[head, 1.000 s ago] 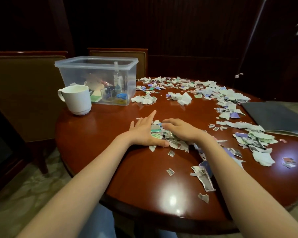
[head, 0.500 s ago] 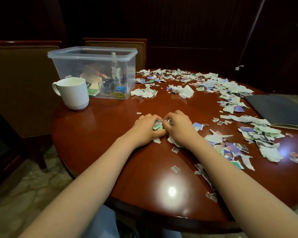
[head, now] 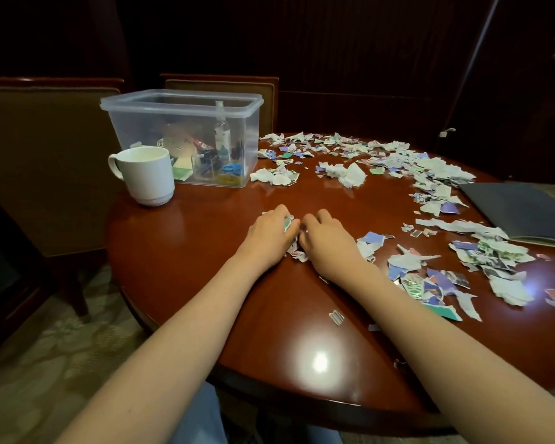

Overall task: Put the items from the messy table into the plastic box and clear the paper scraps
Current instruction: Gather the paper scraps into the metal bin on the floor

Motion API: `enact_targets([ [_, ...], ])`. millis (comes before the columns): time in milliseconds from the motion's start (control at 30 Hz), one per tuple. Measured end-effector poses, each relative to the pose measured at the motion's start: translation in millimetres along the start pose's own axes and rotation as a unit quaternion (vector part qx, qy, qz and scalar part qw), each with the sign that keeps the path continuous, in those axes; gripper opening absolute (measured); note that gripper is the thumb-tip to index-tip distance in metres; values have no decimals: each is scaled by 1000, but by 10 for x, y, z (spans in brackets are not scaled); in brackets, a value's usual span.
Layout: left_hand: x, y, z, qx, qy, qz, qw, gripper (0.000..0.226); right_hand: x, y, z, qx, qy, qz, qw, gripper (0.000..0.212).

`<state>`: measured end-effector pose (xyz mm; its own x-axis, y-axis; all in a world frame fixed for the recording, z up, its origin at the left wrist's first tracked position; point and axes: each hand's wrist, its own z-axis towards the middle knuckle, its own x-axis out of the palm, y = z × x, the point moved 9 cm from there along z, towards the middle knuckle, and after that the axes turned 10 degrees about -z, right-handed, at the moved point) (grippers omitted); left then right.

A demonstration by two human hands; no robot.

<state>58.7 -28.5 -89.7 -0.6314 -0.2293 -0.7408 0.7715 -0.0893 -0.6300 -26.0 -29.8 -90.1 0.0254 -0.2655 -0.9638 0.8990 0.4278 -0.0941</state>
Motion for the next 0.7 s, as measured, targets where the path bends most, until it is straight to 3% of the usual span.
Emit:
enact_targets([
  [167,-202,170,-23,-56,-79,-168,981,24,-69,-23,77,23,0,10,1000,28],
  [267,-315,223,-47,-68,-115,-204,970,26,-154,-145,108,50,-45,101,993,28],
  [433,-326,389,-37,-116,-149,-332,924,27,-364,-397,169,147,-144,312,928,24],
  [500,-266,466,-47,-165,-147,-425,878,23,-389,-418,221,187,-135,365,902,31],
  [567,-204,543,-90,-217,-146,-529,807,33,-331,-381,277,223,-104,423,872,40],
  [700,-201,586,-199,-271,-149,-671,674,16,-154,-177,329,303,-29,585,752,28],
])
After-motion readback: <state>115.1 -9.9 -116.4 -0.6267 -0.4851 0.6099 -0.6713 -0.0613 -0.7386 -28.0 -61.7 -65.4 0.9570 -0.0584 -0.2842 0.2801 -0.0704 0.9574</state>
